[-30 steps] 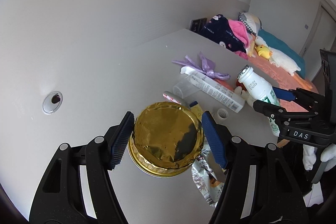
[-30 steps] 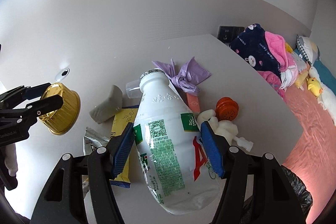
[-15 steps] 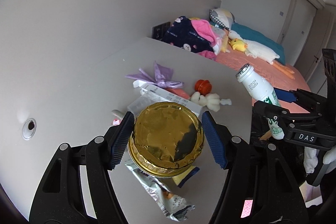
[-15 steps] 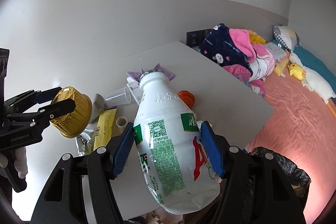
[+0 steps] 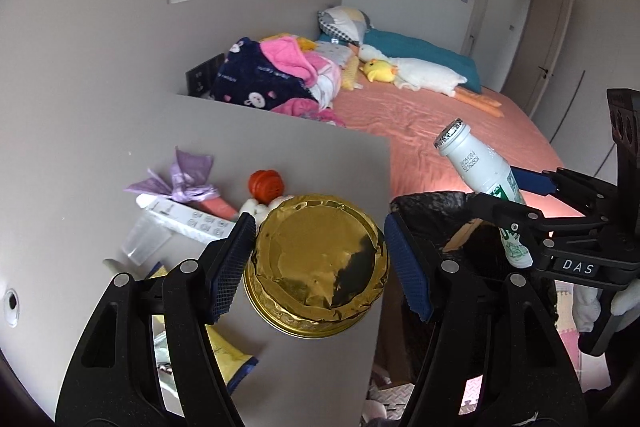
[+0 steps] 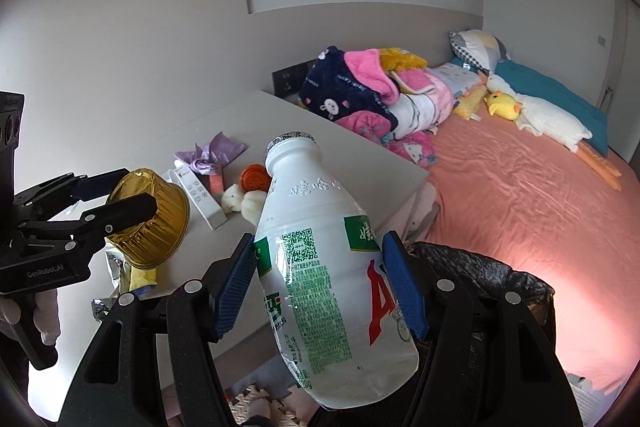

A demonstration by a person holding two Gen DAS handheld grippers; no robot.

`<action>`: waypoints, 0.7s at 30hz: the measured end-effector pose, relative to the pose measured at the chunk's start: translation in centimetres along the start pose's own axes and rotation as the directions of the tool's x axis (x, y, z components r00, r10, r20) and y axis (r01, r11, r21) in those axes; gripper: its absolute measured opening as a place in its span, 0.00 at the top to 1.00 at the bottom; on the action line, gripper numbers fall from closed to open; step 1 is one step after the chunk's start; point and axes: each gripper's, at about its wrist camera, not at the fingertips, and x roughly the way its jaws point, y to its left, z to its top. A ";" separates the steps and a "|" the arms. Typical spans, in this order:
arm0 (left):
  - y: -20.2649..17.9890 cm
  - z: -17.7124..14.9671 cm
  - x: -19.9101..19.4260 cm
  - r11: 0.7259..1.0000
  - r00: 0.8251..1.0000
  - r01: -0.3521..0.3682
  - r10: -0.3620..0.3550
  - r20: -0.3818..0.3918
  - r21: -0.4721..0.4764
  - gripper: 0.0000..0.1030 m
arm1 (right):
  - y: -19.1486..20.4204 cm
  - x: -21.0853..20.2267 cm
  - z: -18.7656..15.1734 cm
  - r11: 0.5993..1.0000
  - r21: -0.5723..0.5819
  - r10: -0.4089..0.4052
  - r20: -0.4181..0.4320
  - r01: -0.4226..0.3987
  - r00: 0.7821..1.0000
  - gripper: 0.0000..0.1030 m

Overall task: Collect trash
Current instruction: 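Carry the gold tin and white bottle over the black trash bag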

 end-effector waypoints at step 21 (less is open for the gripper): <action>-13.4 2.7 5.7 0.944 0.963 0.269 -0.260 -0.073 0.189 0.37 | -12.2 -5.8 -4.5 0.957 0.237 -0.175 0.001 0.170 0.985 0.36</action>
